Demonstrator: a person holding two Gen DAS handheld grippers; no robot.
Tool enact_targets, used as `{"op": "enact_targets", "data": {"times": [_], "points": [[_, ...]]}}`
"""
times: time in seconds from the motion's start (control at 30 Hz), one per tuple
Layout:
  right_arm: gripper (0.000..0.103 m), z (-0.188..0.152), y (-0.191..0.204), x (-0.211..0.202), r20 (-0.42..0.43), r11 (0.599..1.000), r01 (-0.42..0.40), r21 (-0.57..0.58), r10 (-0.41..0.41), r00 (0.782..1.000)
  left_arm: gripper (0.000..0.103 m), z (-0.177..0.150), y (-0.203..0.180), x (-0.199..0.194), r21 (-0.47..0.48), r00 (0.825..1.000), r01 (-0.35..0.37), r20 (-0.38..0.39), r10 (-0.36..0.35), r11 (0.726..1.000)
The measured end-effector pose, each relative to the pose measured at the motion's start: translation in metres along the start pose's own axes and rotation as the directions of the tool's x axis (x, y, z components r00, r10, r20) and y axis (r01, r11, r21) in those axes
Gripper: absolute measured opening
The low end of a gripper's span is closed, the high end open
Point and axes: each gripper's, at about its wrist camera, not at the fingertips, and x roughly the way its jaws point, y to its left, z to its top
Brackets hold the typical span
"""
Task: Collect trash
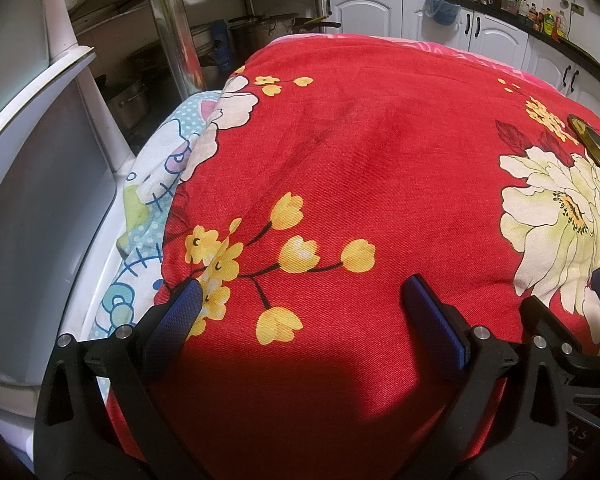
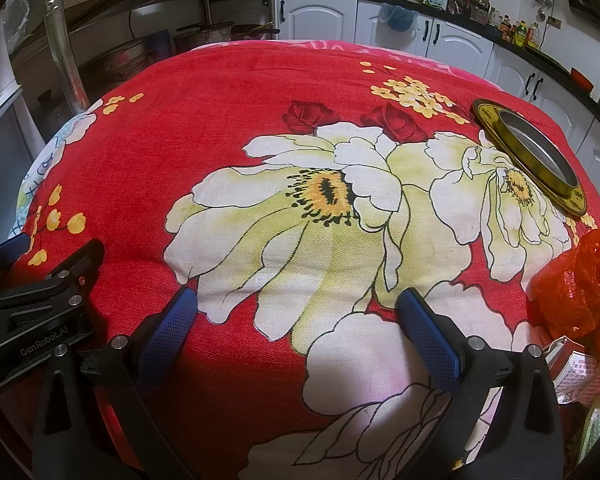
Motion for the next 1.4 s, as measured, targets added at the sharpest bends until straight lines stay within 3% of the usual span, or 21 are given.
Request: {"op": "enact_targets", "data": {"times": [1.4], "points": [[0.098,-0.0006,-0.0011,-0.0016,0.000,1.000,-0.001,0.001,0.001,1.000,0.093,0.0023,0.0007,0.0015,-0.004,1.000,0.002,-0.004,-0.002,1.000]]}}
